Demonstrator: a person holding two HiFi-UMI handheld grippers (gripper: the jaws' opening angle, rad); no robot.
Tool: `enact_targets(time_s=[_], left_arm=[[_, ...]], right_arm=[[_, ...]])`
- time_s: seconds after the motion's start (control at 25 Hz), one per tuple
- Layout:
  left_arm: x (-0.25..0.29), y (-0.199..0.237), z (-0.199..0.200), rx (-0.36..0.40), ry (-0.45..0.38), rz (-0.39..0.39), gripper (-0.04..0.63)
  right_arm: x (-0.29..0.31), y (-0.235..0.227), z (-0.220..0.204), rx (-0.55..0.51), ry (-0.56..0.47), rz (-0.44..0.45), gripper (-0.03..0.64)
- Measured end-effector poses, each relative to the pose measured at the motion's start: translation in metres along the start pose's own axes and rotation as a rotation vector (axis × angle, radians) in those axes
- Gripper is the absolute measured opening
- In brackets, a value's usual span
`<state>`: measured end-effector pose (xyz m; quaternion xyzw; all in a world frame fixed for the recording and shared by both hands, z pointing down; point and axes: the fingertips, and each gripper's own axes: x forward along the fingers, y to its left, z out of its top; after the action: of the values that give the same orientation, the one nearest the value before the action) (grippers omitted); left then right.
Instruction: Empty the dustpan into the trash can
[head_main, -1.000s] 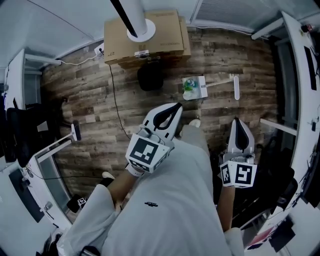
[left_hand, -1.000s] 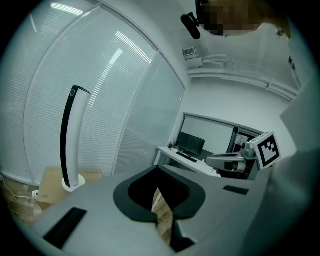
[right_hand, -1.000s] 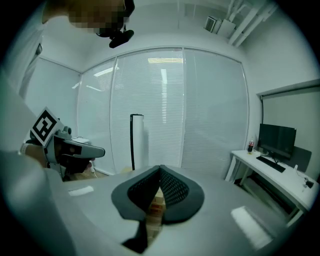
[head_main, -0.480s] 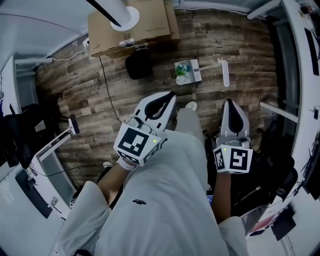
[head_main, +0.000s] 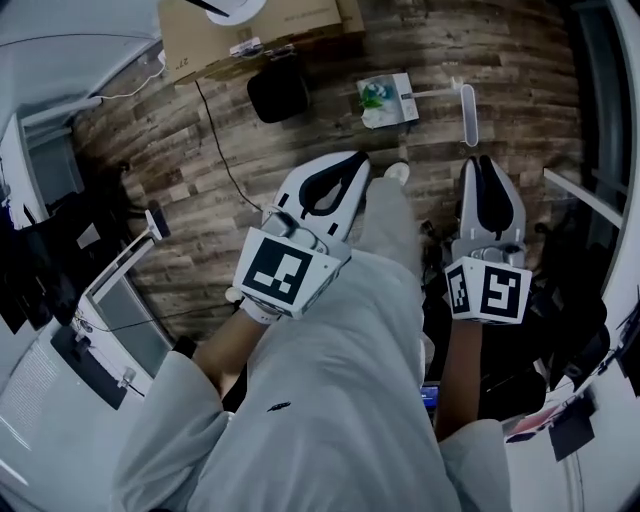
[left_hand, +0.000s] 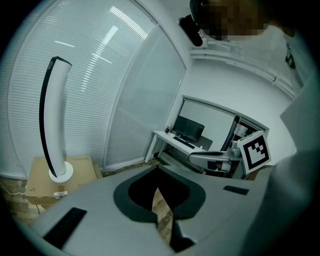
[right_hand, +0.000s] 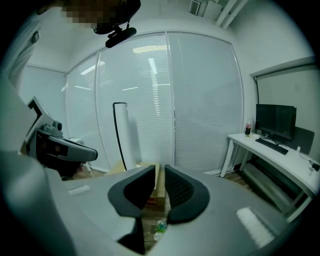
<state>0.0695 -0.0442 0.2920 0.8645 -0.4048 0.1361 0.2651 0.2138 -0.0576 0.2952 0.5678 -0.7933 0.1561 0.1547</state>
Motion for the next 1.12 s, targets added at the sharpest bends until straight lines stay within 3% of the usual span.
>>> enact_targets(time_s=[0.28,0.76,1.12], left_arm=[[0.029,0.013,-0.016,-0.051,0.033,0.019,0.006],[0.088,0.034,-0.048,-0.039,0.072,0.039,0.006],[0.117,0.048,-0.063,-0.019,0.086,0.043,0.006]], right_arm=[[0.027,-0.011,-0.02,0.02,0.012,0.014,0.118],[0.093,-0.053,-0.07,0.035,0.119,0.031,0.201],[0.13,-0.077,-0.111,0.033,0.205,-0.007,0.215]])
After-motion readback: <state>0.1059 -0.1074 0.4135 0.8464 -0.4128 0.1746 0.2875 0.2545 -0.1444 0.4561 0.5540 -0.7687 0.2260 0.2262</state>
